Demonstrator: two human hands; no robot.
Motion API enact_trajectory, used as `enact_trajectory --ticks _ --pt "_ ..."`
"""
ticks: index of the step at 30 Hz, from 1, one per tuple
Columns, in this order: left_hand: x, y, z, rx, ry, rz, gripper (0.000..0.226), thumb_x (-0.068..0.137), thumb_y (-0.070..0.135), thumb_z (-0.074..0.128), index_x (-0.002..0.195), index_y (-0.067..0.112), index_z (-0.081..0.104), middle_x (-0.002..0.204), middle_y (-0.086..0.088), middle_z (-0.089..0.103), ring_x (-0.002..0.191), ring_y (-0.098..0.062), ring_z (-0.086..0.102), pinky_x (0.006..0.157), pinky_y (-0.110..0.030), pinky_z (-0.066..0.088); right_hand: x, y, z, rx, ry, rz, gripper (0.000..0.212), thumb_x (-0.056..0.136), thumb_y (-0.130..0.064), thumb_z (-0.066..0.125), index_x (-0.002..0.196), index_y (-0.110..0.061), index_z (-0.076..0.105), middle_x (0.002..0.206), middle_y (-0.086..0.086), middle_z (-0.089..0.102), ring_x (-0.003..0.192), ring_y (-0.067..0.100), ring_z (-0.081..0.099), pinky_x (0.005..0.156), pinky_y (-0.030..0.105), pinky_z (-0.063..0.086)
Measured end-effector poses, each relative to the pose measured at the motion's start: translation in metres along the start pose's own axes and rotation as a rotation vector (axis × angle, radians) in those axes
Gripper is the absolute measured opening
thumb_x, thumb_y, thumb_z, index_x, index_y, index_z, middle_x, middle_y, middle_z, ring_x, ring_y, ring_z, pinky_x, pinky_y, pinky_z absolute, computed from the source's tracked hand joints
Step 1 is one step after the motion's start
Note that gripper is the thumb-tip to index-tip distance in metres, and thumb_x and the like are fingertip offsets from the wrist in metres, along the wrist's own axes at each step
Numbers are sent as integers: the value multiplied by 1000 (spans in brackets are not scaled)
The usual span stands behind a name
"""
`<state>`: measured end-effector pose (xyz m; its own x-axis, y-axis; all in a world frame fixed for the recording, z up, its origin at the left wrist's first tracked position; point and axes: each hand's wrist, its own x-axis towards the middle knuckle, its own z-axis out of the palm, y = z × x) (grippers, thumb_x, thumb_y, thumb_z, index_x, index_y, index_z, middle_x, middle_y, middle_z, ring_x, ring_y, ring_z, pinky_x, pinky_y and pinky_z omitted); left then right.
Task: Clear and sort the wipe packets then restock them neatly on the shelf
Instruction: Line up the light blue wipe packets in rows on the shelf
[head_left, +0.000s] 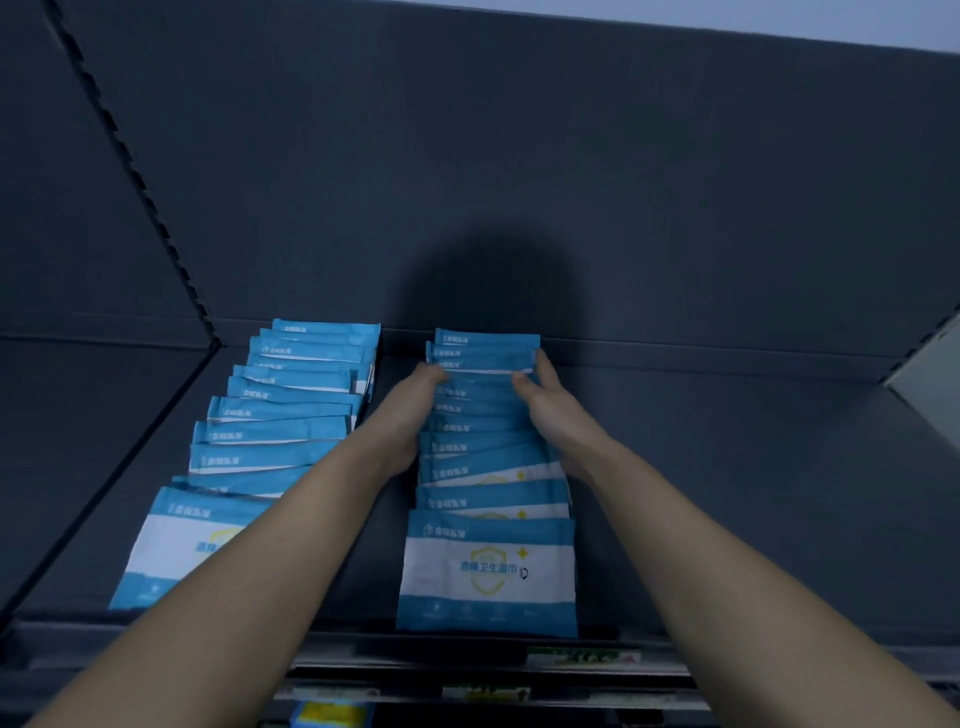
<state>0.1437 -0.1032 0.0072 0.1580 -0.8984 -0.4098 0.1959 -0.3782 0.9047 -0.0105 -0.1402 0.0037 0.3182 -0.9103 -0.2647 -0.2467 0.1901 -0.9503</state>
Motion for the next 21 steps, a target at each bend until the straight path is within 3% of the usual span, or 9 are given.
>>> enact_trajectory --ticks 3,4,6,8,10,13,15,18,21 --pt "-2 1 -11 163 51 42 67 86 27 52 146 7 30 135 0 51 115 -18 53 97 -32 41 -10 0 -9 -106 154 -99 47 102 -23 43 147 -16 31 115 -12 45 99 4 47 79 5 37" --pt "-5 1 -14 242 59 76 68 88 23 52 149 11 25 142 6 41 124 -15 44 101 -28 34 -12 4 -13 -208 235 -142 42 100 -22 47 140 -15 41 110 -10 46 97 5 49 76 5 37" --pt "-13 -2 -17 351 73 141 67 94 20 50 152 16 18 152 7 30 133 -14 35 99 -22 28 -15 13 -17 -371 384 -203 31 94 -27 55 124 -18 54 112 -3 50 107 12 52 85 17 38" --pt "-22 -9 -15 341 68 170 63 98 24 49 152 16 18 143 13 37 127 -9 41 95 -21 28 -18 19 -16 -380 429 -190 24 93 -28 56 114 -17 60 109 -3 57 107 16 56 84 25 41" --pt "-34 -16 -6 223 0 137 50 99 23 47 147 18 31 121 18 52 106 -5 55 90 -24 39 -22 22 -12 -394 358 -135 29 94 -28 54 120 -16 59 109 -7 57 107 15 57 85 24 42" --pt "-39 -25 1 139 -73 136 36 98 16 45 132 25 48 114 6 67 97 -11 67 78 -28 52 -28 28 -5 -332 246 -113 28 96 -26 53 122 -20 56 116 -7 58 101 13 58 87 28 48" --pt "-40 -25 -1 132 -5 187 31 96 11 44 123 27 51 114 7 65 96 -8 64 79 -26 50 -33 32 -7 -249 259 -126 28 97 -24 52 125 -20 54 117 -7 57 103 12 57 85 25 46" --pt "-40 -29 -9 317 249 294 28 95 12 47 122 18 53 116 4 59 97 -9 55 77 -21 46 -37 36 -14 -317 348 -156 27 95 -25 56 120 -16 58 109 -5 59 100 13 58 81 25 44" --pt "-38 -34 -11 456 255 254 19 96 22 52 112 15 60 108 2 61 97 -14 55 82 -28 45 -37 36 -13 -348 362 -126 22 92 -27 60 109 -13 63 101 -2 63 90 14 59 74 25 44"
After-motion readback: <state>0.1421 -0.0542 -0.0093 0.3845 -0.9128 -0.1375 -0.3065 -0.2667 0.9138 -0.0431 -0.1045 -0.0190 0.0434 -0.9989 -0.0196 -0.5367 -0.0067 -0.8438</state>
